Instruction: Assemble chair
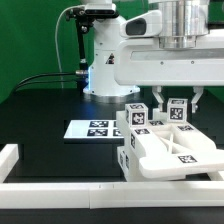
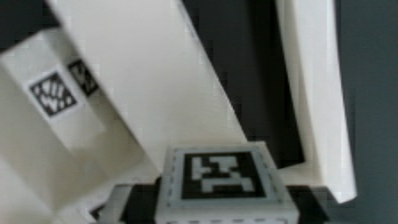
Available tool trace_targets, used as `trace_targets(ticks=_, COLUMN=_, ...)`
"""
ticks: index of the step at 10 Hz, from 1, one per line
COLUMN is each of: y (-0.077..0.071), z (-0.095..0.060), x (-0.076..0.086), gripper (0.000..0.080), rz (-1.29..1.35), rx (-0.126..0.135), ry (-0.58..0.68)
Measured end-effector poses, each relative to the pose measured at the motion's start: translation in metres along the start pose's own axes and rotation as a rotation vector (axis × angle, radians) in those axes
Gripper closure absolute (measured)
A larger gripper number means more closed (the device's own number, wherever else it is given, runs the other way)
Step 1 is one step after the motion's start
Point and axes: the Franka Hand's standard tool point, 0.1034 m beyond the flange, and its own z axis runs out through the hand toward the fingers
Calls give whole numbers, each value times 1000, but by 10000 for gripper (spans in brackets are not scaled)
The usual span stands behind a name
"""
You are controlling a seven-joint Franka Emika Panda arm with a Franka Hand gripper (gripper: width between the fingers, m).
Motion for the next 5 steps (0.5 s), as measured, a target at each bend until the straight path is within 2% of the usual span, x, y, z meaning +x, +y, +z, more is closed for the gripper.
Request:
trace_targets(ticks=2, y=-6, z=0, x=0, gripper=519, rz=307, rx=19, ry=13)
trace_targets(ticks=5, y=-9, z=0, x=0, gripper=518, rz=498, rx=42, ry=20)
